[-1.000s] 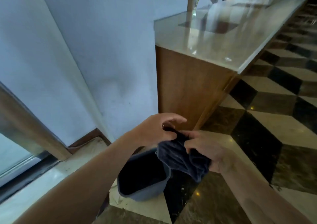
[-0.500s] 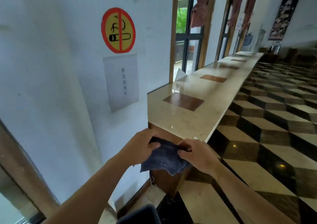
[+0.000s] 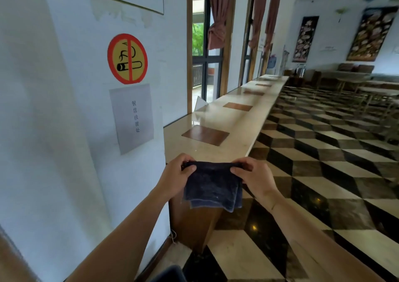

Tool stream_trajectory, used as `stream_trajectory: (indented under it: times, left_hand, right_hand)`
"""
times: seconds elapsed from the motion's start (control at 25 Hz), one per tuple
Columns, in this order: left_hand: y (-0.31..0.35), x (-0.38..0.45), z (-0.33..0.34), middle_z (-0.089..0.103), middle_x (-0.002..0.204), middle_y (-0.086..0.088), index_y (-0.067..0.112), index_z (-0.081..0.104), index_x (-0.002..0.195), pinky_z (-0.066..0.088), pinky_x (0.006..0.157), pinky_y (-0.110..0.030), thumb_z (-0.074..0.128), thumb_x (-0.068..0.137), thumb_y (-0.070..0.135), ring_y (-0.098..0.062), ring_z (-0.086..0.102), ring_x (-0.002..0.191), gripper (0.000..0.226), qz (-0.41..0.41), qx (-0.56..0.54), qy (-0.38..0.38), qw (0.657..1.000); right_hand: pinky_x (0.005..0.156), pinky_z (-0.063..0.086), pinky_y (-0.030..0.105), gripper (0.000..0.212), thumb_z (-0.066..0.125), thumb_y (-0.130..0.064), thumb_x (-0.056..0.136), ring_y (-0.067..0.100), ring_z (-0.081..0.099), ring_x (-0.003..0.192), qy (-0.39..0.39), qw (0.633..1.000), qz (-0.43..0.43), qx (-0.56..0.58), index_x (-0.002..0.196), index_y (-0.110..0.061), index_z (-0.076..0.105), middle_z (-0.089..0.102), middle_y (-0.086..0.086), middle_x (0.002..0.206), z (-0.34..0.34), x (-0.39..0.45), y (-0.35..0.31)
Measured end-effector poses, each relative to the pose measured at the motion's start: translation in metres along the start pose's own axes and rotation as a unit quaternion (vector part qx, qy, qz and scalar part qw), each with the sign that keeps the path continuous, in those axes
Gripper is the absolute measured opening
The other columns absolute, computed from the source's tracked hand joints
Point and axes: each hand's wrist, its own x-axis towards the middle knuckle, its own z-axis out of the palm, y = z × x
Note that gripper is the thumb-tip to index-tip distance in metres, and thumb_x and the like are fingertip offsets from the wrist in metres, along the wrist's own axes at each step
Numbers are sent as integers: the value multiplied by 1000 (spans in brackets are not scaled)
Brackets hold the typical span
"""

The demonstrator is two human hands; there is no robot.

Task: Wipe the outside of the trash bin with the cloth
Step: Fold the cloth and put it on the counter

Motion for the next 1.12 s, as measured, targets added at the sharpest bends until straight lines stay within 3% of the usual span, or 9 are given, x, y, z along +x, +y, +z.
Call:
stream_trajectory:
  times: [0.28, 0.6, 0.8, 1.12]
  left_hand:
    - [6, 57, 44, 57, 100, 14, 23, 55, 108, 40, 75, -7, 54, 96, 23, 1, 55, 89, 12, 12, -28, 9, 999]
    - [12, 155, 117, 57, 95, 20, 25, 54, 105, 47, 80, -12, 54, 96, 16, 0, 56, 91, 13, -8, -29, 19, 999]
    - [6, 210, 164, 59, 94, 20, 26, 54, 103, 43, 72, -9, 56, 96, 14, -1, 58, 89, 15, -32, -24, 36, 999]
    - [-37, 288, 205, 59, 94, 15, 28, 55, 101, 39, 76, -9, 52, 96, 12, 0, 55, 89, 17, -40, -20, 54, 998]
  right_hand:
    - [82, 58, 29, 12, 64, -22, 92, 8, 65, 94, 14, 1000, 21, 13, 99, -31, 69, 70, -11, 97, -22, 61, 39]
    - [82, 58, 31, 13, 63, -24, 93, 10, 65, 92, -4, 1000, 8, 5, 105, -22, 70, 70, -9, 94, -64, 166, 103]
    - [82, 59, 33, 17, 65, -27, 92, 7, 66, 89, -15, 1000, 22, -9, 107, -22, 70, 70, -11, 94, -82, 230, 143]
    - [84, 59, 37, 18, 65, -27, 92, 10, 65, 91, 13, 998, 61, 10, 107, -21, 71, 70, -10, 95, -53, 308, 194]
